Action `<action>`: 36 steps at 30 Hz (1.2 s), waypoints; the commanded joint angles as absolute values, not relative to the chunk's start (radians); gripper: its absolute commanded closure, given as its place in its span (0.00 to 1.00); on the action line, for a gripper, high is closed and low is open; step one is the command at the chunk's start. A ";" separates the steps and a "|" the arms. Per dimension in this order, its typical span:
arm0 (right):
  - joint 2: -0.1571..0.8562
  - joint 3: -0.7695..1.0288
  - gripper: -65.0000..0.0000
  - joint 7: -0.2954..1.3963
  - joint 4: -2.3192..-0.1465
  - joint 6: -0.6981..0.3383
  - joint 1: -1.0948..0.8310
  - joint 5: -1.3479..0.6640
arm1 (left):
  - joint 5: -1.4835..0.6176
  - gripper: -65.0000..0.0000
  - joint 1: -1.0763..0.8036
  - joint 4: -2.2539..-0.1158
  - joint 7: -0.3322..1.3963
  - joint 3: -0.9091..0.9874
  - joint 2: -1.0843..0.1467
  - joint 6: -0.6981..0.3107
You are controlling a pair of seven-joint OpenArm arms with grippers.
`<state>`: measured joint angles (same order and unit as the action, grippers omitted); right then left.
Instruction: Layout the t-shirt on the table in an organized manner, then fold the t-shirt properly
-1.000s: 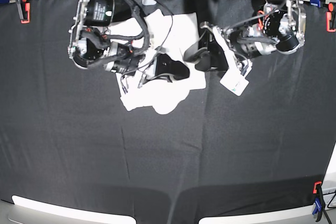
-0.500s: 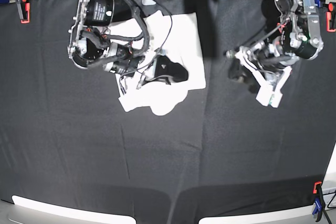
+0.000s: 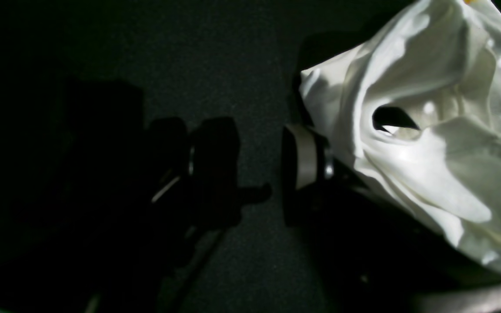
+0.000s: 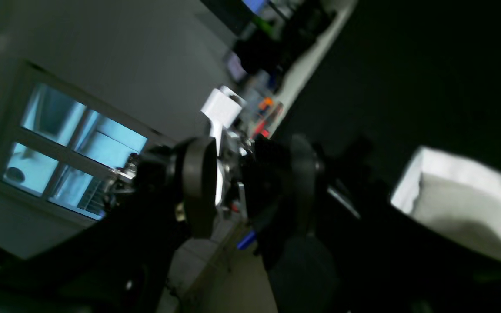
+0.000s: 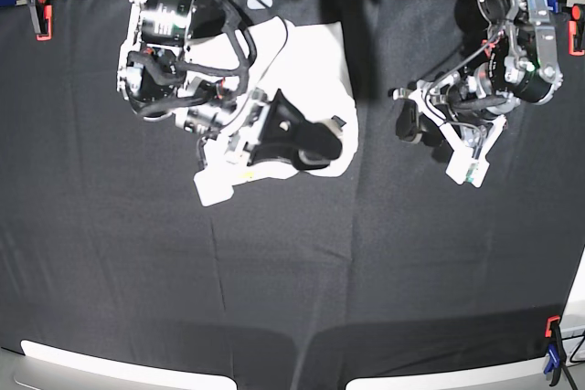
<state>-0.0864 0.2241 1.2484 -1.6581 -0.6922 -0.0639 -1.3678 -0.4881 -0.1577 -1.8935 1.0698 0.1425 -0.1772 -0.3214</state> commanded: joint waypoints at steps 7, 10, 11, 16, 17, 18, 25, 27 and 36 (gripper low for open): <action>-0.071 0.246 0.59 1.235 -1.678 -0.698 0.096 -1.279 | -0.497 0.64 -0.147 -1.966 1.027 0.143 -0.181 -0.343; -0.067 0.315 0.59 1.236 -1.678 -0.698 0.173 -1.199 | -0.504 0.64 -0.147 -2.078 0.997 0.143 -0.181 -0.395; -0.067 0.348 0.59 1.237 -1.678 -0.698 0.198 -1.170 | -0.520 0.64 -0.146 -2.119 0.987 0.143 -0.181 -0.418; -0.023 0.519 0.65 1.239 -1.678 -0.698 0.248 -1.025 | -0.777 0.64 -0.151 -2.232 0.968 0.143 -0.179 -0.516; 0.002 0.540 0.66 1.242 -1.678 -0.698 0.235 -1.020 | -0.835 0.64 -0.156 -2.231 0.969 0.143 -0.175 -0.534; 0.031 0.556 0.66 1.243 -1.678 -0.698 0.218 -1.020 | -0.876 0.64 -0.165 -2.231 0.971 0.143 -0.165 -0.550; 0.226 0.680 0.66 1.247 -1.678 -0.698 0.070 -1.021 | -0.995 0.65 -0.216 -2.224 1.017 0.015 -0.047 -0.607; 0.257 0.723 0.66 1.247 -1.678 -0.698 0.049 -1.022 | -0.957 0.65 -0.216 -2.192 1.014 -0.085 -0.021 -0.607; 0.305 0.795 0.66 1.248 -1.678 -0.698 0.048 -1.081 | -0.601 0.65 -0.129 -1.844 0.905 -0.364 0.052 -0.503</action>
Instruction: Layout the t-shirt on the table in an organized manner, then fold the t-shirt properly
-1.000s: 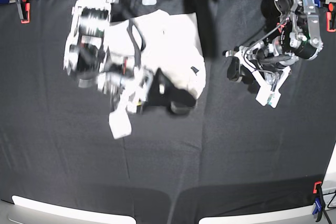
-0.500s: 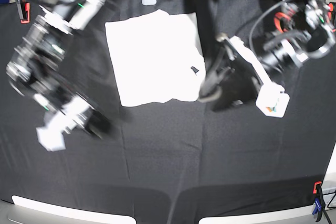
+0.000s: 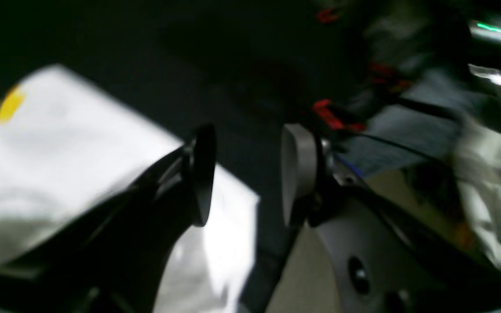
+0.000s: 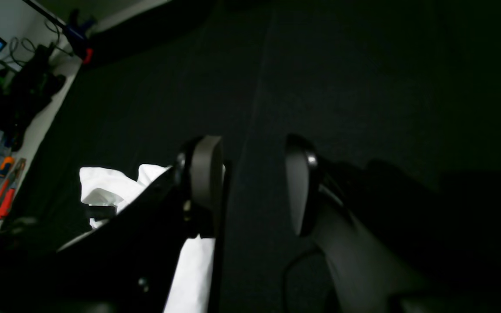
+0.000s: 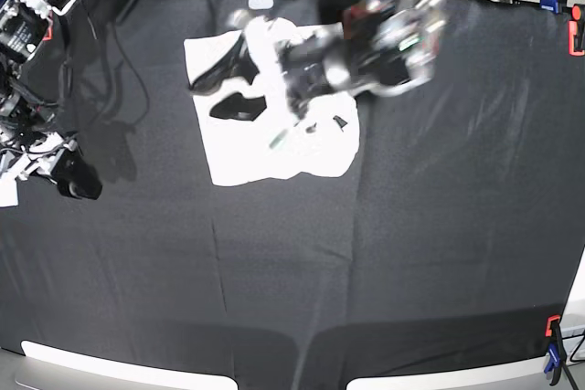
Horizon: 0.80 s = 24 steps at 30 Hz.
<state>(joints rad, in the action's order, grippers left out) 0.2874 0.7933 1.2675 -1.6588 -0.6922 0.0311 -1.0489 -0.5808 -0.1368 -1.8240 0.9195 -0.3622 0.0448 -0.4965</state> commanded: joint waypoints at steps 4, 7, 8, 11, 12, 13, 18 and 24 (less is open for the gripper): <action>0.305 0.795 0.66 1.248 -1.678 -0.698 0.047 -1.081 | -0.555 0.65 -0.113 -1.759 0.986 -0.364 0.052 -0.470; 0.305 0.795 0.66 1.248 -1.678 -0.698 0.047 -1.082 | -0.502 0.65 -0.113 -1.755 1.119 -0.363 0.052 -0.471; 0.305 0.795 0.66 1.248 -1.678 -0.698 0.047 -1.081 | -0.489 0.65 -0.113 -1.756 1.149 -0.361 0.052 -0.471; 0.305 0.795 0.66 1.248 -1.678 -0.698 0.047 -1.085 | -0.444 0.65 -0.113 -1.757 1.181 -0.361 0.049 -0.470; 0.305 0.795 0.66 1.248 -1.678 -0.698 0.047 -1.085 | -0.433 0.65 -0.113 -1.762 1.182 -0.361 0.049 -0.470; 0.305 0.795 0.66 1.248 -1.678 -0.698 0.047 -1.085 | -0.425 0.65 -0.113 -1.768 1.182 -0.361 0.049 -0.469; 0.305 0.795 0.66 1.248 -1.678 -0.698 0.047 -1.085 | -0.414 0.65 -0.113 -1.816 1.204 -0.361 0.049 -0.418; 0.305 0.795 0.66 1.248 -1.678 -0.698 0.047 -1.085 | -0.175 0.65 -0.115 -1.860 1.209 -0.361 0.048 -0.344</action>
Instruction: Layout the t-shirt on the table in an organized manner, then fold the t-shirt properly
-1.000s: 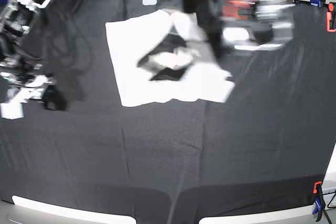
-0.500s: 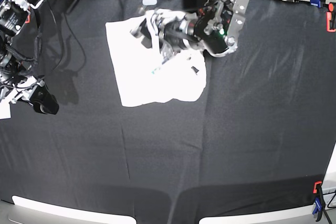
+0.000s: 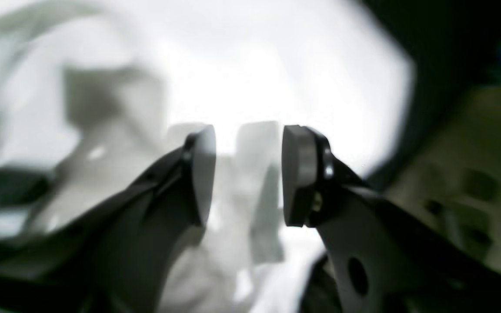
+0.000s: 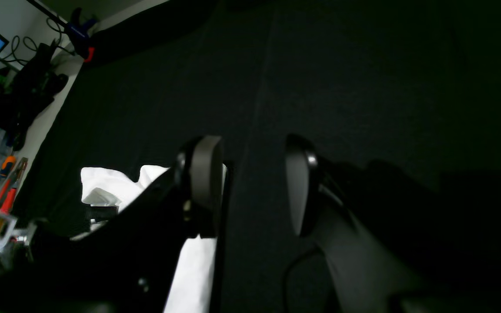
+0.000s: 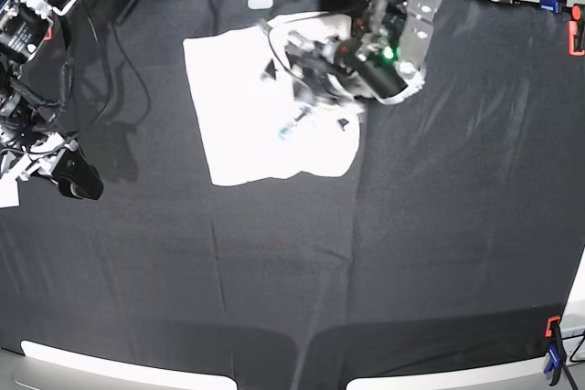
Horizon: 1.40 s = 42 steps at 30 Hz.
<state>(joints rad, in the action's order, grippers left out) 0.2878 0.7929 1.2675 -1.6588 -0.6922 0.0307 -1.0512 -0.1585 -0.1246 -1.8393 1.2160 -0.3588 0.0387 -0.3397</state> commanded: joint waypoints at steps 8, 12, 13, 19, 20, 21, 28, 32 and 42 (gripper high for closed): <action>0.305 0.795 0.66 1.248 -1.678 -0.698 0.047 -1.085 | 0.037 0.65 -0.118 -1.860 1.215 -0.361 -0.071 -0.208; 0.294 0.794 0.66 1.248 -1.678 -0.698 0.047 -1.149 | 0.086 0.65 -0.118 -1.874 1.230 -0.361 -0.121 -0.142; 0.287 0.786 0.66 1.248 -1.678 -0.698 0.047 -1.163 | 0.084 0.65 -0.119 -1.884 1.230 -0.361 -0.127 -0.130; 0.220 0.617 0.66 1.234 -1.678 -0.698 0.051 -1.131 | -0.139 0.65 -0.119 -1.984 1.203 -0.362 -0.128 -0.120; 0.210 0.574 0.66 1.216 -1.677 -0.698 0.056 -1.095 | -0.199 0.65 -0.119 -2.003 1.192 -0.362 -0.128 -0.120; 0.202 0.533 0.66 1.191 -1.677 -0.698 0.061 -1.049 | -0.252 0.65 -0.119 -2.019 1.177 -0.363 -0.128 -0.125; 0.131 0.305 0.66 1.013 -1.675 -0.698 0.142 -0.722 | -0.494 0.65 -0.146 -2.053 1.151 -0.364 -0.128 -0.271; 0.101 0.205 0.66 1.032 -1.675 -0.698 0.191 -0.690 | -0.537 0.65 -0.256 -2.053 1.139 -0.364 -0.129 -0.329; 0.061 0.091 0.66 0.902 -1.514 -0.698 0.239 -0.399 | -0.468 0.65 -0.388 -2.052 0.988 -0.364 -0.131 -0.382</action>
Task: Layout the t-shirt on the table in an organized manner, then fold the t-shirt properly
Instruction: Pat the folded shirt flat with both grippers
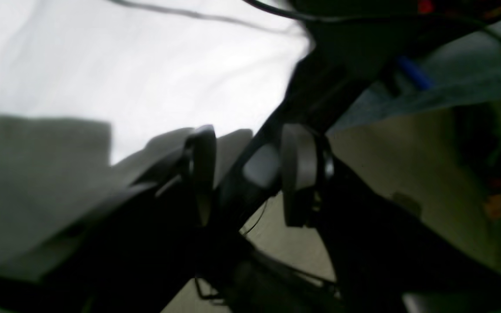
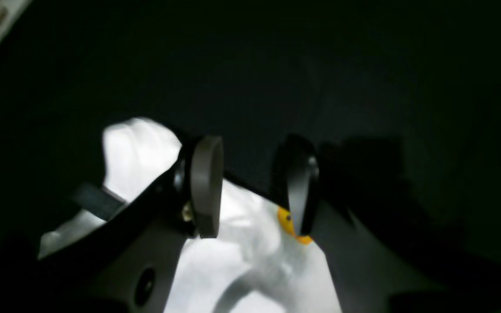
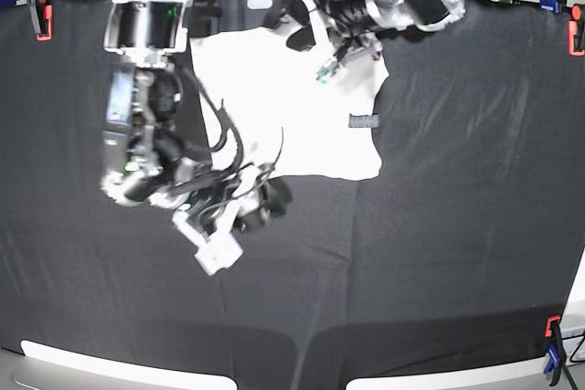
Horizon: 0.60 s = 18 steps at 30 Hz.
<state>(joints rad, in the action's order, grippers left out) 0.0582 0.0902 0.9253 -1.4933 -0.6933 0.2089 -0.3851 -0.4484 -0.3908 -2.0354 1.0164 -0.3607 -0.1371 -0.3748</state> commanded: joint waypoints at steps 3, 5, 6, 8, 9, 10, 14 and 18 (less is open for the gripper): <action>0.061 0.091 0.66 0.841 -1.400 -0.698 0.256 -0.321 | -0.476 0.65 -0.388 -2.035 0.975 -0.364 -0.131 -0.382; 0.061 0.091 0.66 0.828 -1.317 -0.698 0.278 -0.297 | -0.476 0.65 -0.389 -1.997 0.974 -0.364 -0.131 -0.382; 0.060 0.091 0.66 0.826 -1.275 -0.698 0.290 -0.294 | -0.477 0.65 -0.388 -1.971 0.970 -0.364 -0.131 -0.381; 0.059 0.091 0.66 0.823 -1.198 -0.698 0.316 -0.295 | -0.485 0.65 -0.387 -1.910 0.960 -0.364 -0.131 -0.382; 0.058 0.091 0.66 0.821 -1.161 -0.698 0.327 -0.295 | -0.485 0.65 -0.388 -1.880 0.949 -0.364 -0.131 -0.382; 0.058 0.091 0.66 0.819 -1.128 -0.698 0.337 -0.295 | -0.484 0.65 -0.387 -1.854 0.937 -0.364 -0.131 -0.382; 0.048 0.091 0.66 0.883 -1.056 -0.698 0.345 -0.299 | -0.451 0.65 -0.356 -1.802 0.915 -0.364 -0.130 -0.381; 0.051 0.091 0.66 0.965 -1.054 -0.698 0.320 -0.345 | -0.284 0.65 -0.298 -1.793 0.915 -0.361 -0.131 -0.309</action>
<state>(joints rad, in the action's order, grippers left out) 0.0479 0.0933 0.9279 -1.0489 -0.6926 0.3153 -0.3614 -0.2871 -0.3038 -1.7809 0.9314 -0.3637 -0.1307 -0.3187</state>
